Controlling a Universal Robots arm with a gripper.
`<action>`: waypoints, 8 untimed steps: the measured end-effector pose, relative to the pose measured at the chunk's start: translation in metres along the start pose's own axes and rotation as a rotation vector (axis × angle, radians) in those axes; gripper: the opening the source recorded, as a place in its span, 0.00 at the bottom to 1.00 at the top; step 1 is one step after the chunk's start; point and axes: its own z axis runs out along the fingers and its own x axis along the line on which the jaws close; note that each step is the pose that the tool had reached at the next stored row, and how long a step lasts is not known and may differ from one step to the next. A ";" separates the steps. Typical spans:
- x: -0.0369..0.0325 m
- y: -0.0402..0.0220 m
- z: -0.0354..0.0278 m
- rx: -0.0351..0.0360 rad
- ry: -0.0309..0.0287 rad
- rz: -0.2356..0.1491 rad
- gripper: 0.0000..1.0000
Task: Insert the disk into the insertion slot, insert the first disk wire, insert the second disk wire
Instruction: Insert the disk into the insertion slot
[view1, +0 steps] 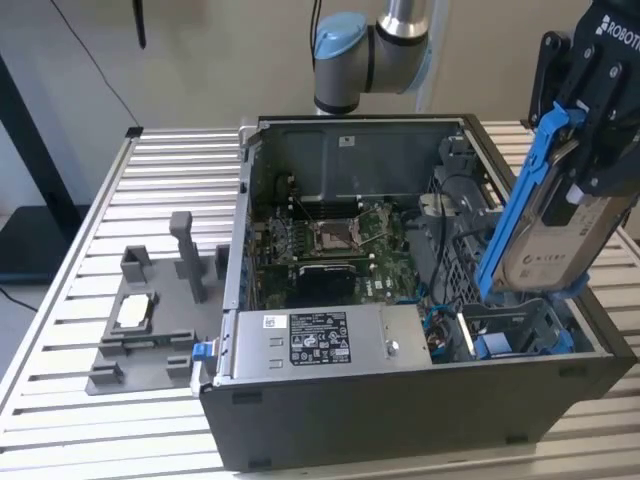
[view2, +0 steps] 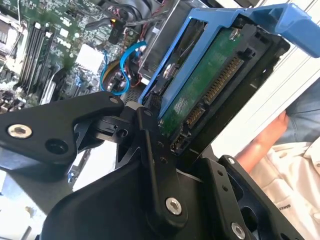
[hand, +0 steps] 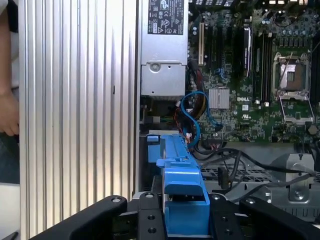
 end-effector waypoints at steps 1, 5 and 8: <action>0.0005 -0.0001 0.0006 0.0000 0.0001 -0.001 0.33; 0.0024 -0.0004 0.0037 0.0001 0.0005 -0.013 0.33; 0.0035 -0.0006 0.0061 0.0001 0.0009 -0.021 0.33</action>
